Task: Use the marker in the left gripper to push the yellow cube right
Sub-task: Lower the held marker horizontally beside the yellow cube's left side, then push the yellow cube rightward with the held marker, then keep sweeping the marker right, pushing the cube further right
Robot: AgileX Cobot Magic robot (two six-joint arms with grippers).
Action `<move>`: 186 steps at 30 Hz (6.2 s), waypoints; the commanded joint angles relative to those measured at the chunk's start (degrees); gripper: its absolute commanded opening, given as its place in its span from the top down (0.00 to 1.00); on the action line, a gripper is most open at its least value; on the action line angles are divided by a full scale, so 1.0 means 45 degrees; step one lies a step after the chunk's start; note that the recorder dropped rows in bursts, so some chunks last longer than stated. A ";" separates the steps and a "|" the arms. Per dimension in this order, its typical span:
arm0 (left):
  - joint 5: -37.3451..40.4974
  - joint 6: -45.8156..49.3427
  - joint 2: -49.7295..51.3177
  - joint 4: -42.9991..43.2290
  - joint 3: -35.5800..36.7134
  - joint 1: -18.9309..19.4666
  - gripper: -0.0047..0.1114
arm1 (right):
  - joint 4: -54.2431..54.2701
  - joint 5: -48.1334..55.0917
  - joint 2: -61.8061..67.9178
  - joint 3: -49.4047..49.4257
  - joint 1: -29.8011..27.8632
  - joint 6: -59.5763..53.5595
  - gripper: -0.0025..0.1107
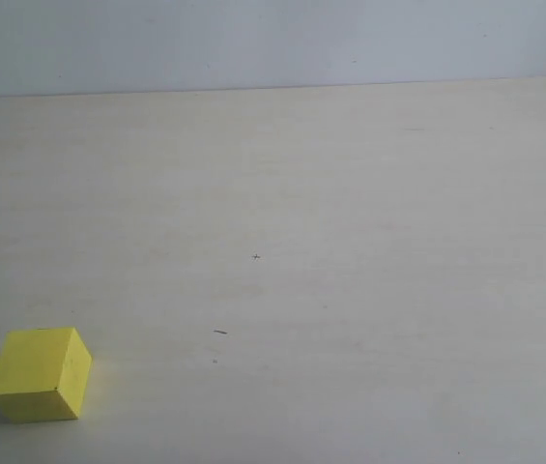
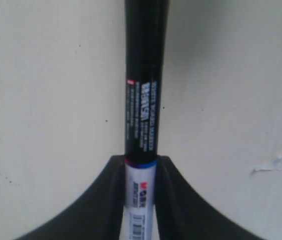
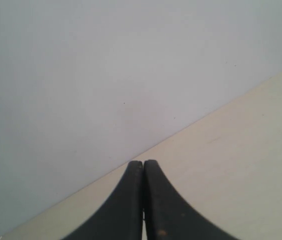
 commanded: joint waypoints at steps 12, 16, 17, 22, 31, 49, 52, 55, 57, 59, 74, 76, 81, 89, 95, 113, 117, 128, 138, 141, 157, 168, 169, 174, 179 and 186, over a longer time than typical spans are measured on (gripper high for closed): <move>-0.0963 0.0204 -0.0025 -0.0728 0.0458 -0.0091 0.96 | 0.0118 -0.0035 -0.0078 0.0057 -0.0056 -0.0110 0.98; -0.1984 0.0356 -0.0025 -0.0638 0.0978 -0.0593 0.96 | 0.0191 -0.0035 -0.0078 0.0057 -0.0056 -0.0110 0.98; -0.2139 0.0323 -0.0025 -0.0725 0.0978 -0.0650 0.96 | 0.0191 -0.0035 -0.0078 0.0057 -0.0056 -0.0110 0.98; -0.1993 0.0247 -0.0025 -0.0759 0.0978 -0.0707 0.96 | 0.0191 -0.0035 -0.0078 0.0057 -0.0056 -0.0110 0.98; -0.2029 -0.0368 -0.0048 -0.1110 0.0707 -0.2559 0.96 | 0.0214 -0.0035 -0.0078 0.0057 -0.0056 -0.0110 0.98; -0.0689 -0.2090 -0.0048 0.0520 0.0492 -0.3769 0.96 | 0.0214 -0.0035 -0.0078 0.0057 -0.0056 -0.0110 0.98; -0.0175 -0.2090 -0.0048 -0.0089 0.0139 -0.4591 0.96 | 0.0214 -0.0035 -0.0078 0.0057 -0.0056 -0.0110 0.98; 0.0490 -0.2117 -0.0048 -0.0341 -0.0207 -0.5315 0.96 | 0.0251 -0.0035 -0.0078 0.0057 -0.0056 -0.0110 0.98; 0.0679 -0.2257 -0.0048 -0.0341 -0.0210 -0.5390 0.96 | 0.0251 -0.0035 -0.0078 0.0057 -0.0056 -0.0110 0.98; 0.0856 -0.2558 -0.0048 -0.0092 -0.0210 -0.5200 0.96 | 0.0251 -0.0035 -0.0078 0.0057 -0.0056 -0.0110 0.98; 0.1805 -0.2734 -0.0048 -0.0433 -0.0210 -0.4860 0.96 | 0.0251 -0.0035 -0.0078 0.0057 -0.0056 -0.0110 0.98; 0.1781 -0.2681 -0.0048 -0.0697 -0.0210 -0.4881 0.96 | 0.0251 -0.0035 -0.0078 0.0057 -0.0056 -0.0110 0.98; 0.1183 -0.2767 -0.0048 -0.1377 -0.0210 -0.5469 0.96 | 0.0251 -0.0035 -0.0078 0.0057 -0.0056 -0.0110 0.98; 0.1497 -0.3223 0.0101 -0.1336 -0.0685 -0.6358 0.96 | 0.0251 -0.0035 -0.0078 0.0057 -0.0056 -0.0110 0.98; 0.2150 -0.4700 0.0132 -0.0609 -0.0685 -0.5450 0.96 | 0.0171 -0.0035 -0.0078 0.0057 -0.0056 -0.0110 0.98; 0.2438 -0.6123 0.1834 -0.0715 -0.1539 -0.6857 0.96 | 0.0219 -0.0035 -0.0078 0.0057 -0.0056 -0.0110 0.98; 0.2171 -0.6186 0.1834 -0.0930 -0.1539 -0.6802 0.96 | 0.0219 -0.0035 -0.0078 0.0057 -0.0056 -0.0110 0.98; -0.0736 -0.4554 0.1834 -0.2896 -0.1597 -0.8202 0.96 | 0.0219 -0.0035 -0.0078 0.0057 -0.0056 -0.0110 0.98; 0.0531 -0.4741 0.1834 -0.2062 -0.1835 -0.6509 0.96 | 0.0254 -0.0035 -0.0078 0.0057 -0.0056 -0.0110 0.98; 0.0580 -0.4660 0.1834 -0.2099 -0.1835 -0.6568 0.96 | 0.0254 -0.0035 -0.0078 0.0057 -0.0056 -0.0110 0.98; -0.0037 -0.4753 0.2174 -0.2583 -0.1864 -0.9822 0.96 | 0.0232 -0.0035 -0.0078 0.0057 -0.0056 -0.0110 0.98; 0.0690 -0.7331 0.2174 -0.1869 -0.1864 -0.9025 0.96 | 0.0255 -0.0035 -0.0078 0.0057 -0.0056 -0.0110 0.98; 0.1102 -0.7331 0.2174 -0.1364 -0.1864 -0.9025 0.96 | 0.0255 -0.0035 -0.0078 0.0057 -0.0056 -0.0110 0.98; 0.1807 -0.7331 0.2174 0.0438 -0.1885 -0.8918 0.96 | 0.0201 -0.0035 -0.0078 0.0057 -0.0056 -0.0110 0.98; 0.1765 -0.5549 0.2341 -0.2208 -0.2623 -0.7679 0.96 | 0.0201 -0.0035 -0.0078 0.0057 -0.0056 -0.0110 0.98; 0.1590 -0.3880 0.2450 -0.3143 -0.2767 -0.7102 0.96 | 0.0201 -0.0035 -0.0078 0.0057 -0.0056 -0.0110 0.98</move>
